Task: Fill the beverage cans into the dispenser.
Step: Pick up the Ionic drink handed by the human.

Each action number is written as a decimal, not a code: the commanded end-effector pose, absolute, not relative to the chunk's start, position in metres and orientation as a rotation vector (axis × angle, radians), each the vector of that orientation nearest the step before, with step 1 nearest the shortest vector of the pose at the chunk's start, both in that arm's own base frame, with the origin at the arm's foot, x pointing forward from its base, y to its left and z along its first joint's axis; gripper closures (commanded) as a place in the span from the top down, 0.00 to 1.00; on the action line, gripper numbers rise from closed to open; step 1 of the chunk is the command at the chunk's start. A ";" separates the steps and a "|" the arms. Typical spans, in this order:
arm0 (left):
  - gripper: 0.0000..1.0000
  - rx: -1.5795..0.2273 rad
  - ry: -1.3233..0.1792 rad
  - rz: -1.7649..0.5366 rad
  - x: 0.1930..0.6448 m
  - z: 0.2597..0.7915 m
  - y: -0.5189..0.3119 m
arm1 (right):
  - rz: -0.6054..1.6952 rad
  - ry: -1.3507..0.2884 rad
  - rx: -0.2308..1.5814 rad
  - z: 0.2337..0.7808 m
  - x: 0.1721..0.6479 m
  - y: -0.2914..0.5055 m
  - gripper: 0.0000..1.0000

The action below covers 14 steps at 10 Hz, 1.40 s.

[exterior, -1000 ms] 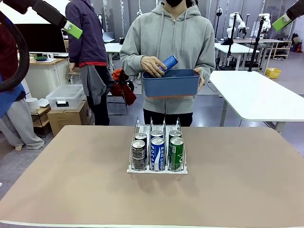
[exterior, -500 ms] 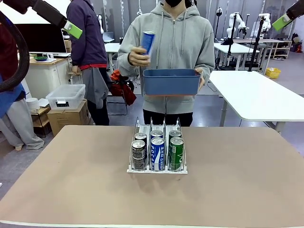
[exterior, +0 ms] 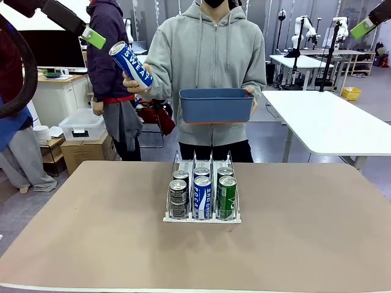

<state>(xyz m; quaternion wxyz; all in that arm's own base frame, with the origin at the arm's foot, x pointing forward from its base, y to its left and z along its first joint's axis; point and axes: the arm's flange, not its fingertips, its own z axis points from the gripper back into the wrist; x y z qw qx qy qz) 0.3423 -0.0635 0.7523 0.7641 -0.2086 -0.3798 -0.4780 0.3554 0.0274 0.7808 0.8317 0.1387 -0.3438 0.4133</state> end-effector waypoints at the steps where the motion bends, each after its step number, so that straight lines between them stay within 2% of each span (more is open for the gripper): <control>1: 1.00 -0.460 -0.826 -1.043 0.342 0.752 -0.064 | 0.877 -0.728 0.295 0.780 0.354 0.027 1.00; 14: 1.00 -0.460 -0.826 -1.043 0.342 0.752 -0.064 | 0.877 -0.728 0.295 0.780 0.354 0.027 1.00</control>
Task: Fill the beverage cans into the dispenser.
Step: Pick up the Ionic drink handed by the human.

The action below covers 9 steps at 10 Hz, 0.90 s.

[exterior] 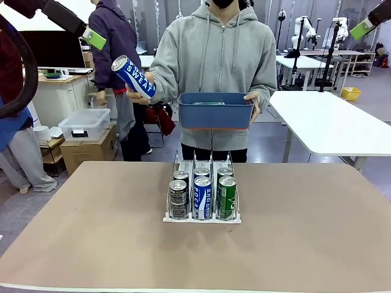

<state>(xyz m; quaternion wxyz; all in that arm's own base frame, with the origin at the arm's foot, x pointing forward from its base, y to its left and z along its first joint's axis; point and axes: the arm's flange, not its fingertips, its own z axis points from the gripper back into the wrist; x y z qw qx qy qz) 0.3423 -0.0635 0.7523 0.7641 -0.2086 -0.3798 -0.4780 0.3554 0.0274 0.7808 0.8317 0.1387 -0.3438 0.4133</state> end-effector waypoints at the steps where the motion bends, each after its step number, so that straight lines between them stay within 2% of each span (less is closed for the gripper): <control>1: 1.00 -0.460 -0.826 -1.043 0.342 0.752 -0.064 | 0.877 -0.728 0.295 0.780 0.354 0.027 1.00; 5: 1.00 -0.453 -0.826 -1.039 0.342 0.752 -0.063 | 0.877 -0.728 0.295 0.780 0.354 0.027 1.00; 9: 1.00 -0.271 -0.863 -1.061 0.371 0.736 -0.072 | 0.877 -0.728 0.295 0.780 0.354 0.027 1.00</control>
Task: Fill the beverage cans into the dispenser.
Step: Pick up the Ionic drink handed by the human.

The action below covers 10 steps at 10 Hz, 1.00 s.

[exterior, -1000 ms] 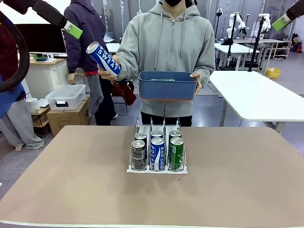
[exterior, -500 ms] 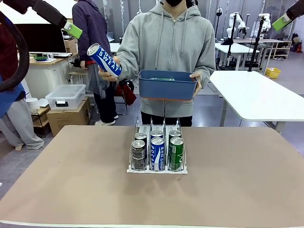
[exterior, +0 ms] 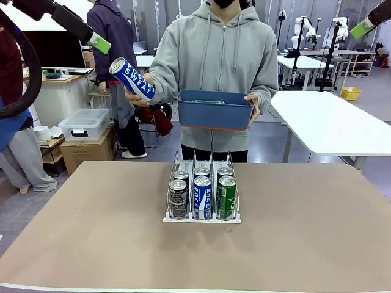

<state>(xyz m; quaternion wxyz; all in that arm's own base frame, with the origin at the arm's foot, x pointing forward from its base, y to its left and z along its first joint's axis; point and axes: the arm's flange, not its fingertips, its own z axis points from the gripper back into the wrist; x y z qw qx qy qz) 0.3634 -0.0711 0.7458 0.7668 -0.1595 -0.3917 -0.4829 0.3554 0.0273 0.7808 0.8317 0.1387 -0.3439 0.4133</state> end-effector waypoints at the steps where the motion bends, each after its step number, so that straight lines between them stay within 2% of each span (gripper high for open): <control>1: 1.00 -0.249 -0.892 -1.068 0.379 0.730 -0.074 | 0.877 -0.728 0.295 0.780 0.354 0.027 1.00; 2: 1.00 -0.209 -0.917 -1.049 0.387 0.725 -0.075 | 0.877 -0.728 0.295 0.780 0.354 0.027 1.00; 10: 1.00 -0.244 -0.905 -1.025 0.417 0.693 -0.070 | 0.877 -0.728 0.295 0.780 0.354 0.027 1.00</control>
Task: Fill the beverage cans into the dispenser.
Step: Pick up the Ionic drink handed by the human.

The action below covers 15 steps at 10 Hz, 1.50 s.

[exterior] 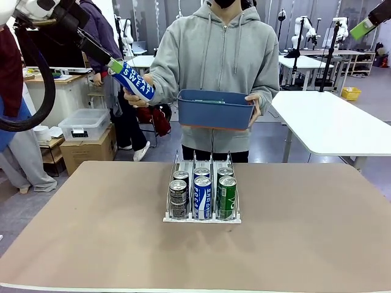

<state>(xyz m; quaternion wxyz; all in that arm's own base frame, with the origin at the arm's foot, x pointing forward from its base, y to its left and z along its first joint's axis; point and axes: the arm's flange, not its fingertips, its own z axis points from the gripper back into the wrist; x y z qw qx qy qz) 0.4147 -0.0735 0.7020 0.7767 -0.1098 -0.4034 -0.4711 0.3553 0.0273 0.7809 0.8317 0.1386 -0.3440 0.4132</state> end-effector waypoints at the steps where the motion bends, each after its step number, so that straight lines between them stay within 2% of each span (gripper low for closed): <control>1: 1.00 -0.231 -0.897 -1.023 0.423 0.689 -0.071 | 0.877 -0.728 0.295 0.780 0.354 0.027 1.00; 10: 1.00 -0.239 -0.942 -0.973 0.451 0.667 -0.081 | 0.877 -0.728 0.295 0.780 0.354 0.027 1.00; 15: 1.00 -0.230 -0.902 -0.951 0.448 0.672 -0.081 | 0.877 -0.728 0.295 0.780 0.354 0.027 1.00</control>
